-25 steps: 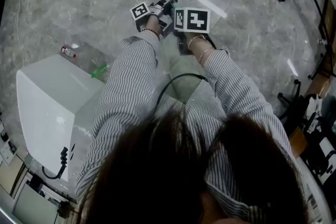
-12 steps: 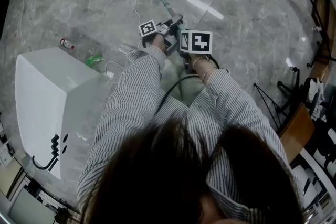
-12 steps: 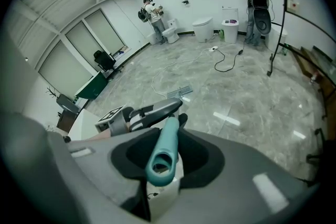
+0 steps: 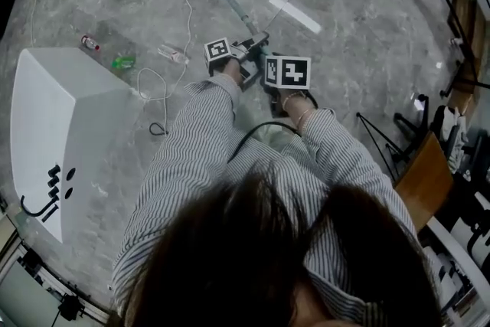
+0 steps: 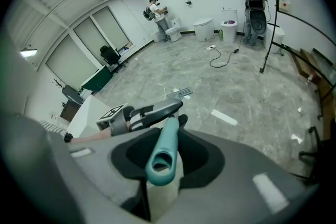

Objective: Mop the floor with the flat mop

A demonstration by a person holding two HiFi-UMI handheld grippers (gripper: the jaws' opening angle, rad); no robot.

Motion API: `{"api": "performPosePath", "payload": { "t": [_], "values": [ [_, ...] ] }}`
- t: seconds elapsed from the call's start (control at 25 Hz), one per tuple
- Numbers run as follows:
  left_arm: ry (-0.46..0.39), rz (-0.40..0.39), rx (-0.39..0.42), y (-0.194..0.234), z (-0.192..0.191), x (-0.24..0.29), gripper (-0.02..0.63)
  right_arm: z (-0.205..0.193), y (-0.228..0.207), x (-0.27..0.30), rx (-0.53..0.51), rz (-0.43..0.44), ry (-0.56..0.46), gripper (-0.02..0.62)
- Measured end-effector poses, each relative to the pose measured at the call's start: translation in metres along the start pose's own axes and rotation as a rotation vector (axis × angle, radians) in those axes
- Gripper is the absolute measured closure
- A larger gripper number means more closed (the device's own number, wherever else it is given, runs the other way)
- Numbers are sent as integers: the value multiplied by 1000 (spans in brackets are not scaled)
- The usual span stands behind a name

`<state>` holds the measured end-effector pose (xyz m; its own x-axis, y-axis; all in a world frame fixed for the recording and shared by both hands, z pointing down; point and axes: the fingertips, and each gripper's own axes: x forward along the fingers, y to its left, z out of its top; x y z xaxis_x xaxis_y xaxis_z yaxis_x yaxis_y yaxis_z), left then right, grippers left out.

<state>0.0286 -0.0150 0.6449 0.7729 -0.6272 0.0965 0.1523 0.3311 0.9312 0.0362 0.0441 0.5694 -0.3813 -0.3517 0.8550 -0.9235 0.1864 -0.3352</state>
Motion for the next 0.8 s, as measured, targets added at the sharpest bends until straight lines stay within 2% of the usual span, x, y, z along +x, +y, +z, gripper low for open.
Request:
{"api": "performPosePath", "payload": {
  "t": [0.12, 0.24, 0.32, 0.6, 0.8],
  "values": [
    [-11, -18, 6, 27, -44, -1, 426, -41, -23, -24, -10, 10, 2, 483],
    [-41, -62, -44, 28, -97, -8, 428, -80, -39, -47, -32, 20, 5, 482],
    [-51, -74, -49, 35, -125, -14, 428, -105, -45, -60, -48, 27, 5, 482],
    [-10, -7, -4, 92, -206, -33, 428, -185, -73, -111, -69, 45, 34, 482],
    [33, 3, -54, 96, -250, -36, 430, -211, -85, -138, -79, 48, 36, 482]
  ]
}}
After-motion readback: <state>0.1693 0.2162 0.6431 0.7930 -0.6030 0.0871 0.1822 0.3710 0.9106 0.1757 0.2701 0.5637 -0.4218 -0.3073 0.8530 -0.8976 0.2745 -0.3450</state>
